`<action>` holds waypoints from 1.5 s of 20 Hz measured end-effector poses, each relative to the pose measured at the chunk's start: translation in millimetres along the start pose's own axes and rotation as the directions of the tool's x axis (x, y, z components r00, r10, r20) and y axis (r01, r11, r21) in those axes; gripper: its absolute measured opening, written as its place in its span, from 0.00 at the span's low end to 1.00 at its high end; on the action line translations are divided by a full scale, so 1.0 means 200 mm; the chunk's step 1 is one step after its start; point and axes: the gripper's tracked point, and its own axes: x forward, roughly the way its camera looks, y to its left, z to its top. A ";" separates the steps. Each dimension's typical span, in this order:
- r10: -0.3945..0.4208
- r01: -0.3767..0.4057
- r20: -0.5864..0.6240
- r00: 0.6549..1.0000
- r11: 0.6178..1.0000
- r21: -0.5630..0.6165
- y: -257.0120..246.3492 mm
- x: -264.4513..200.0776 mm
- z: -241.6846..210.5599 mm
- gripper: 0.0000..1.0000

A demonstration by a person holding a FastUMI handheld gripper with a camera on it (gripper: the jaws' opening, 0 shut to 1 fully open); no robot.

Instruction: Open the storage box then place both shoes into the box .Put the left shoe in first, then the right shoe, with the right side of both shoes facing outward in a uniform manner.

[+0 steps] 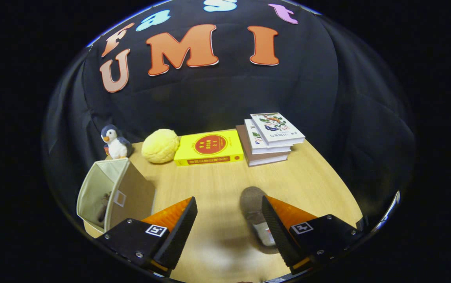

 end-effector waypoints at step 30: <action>-0.002 0.008 -0.188 0.982 1.000 0.030 -0.42 0.30 -0.52 0.01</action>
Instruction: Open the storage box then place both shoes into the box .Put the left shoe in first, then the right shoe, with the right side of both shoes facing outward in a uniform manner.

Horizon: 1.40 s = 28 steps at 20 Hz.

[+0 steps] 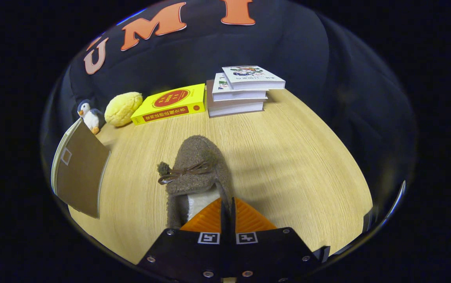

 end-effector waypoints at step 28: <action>0.089 -0.121 0.225 0.970 0.984 0.134 1.50 -0.81 0.51 0.01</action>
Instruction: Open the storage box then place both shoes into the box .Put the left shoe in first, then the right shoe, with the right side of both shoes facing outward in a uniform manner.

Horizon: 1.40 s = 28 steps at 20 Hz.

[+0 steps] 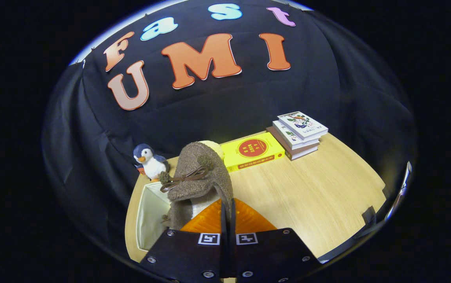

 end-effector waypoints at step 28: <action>0.015 -0.008 0.054 0.998 0.991 -0.135 0.29 -0.03 -0.12 0.80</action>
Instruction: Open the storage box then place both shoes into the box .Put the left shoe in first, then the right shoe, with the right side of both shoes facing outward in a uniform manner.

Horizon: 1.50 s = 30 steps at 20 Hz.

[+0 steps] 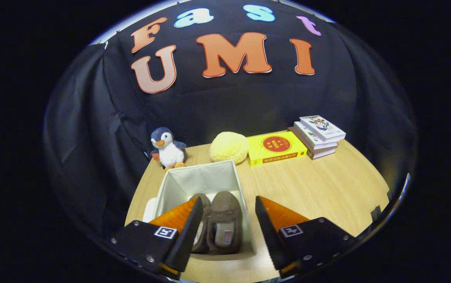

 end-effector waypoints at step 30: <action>0.093 -0.060 0.369 0.925 0.993 -0.101 -0.96 -0.32 0.67 0.98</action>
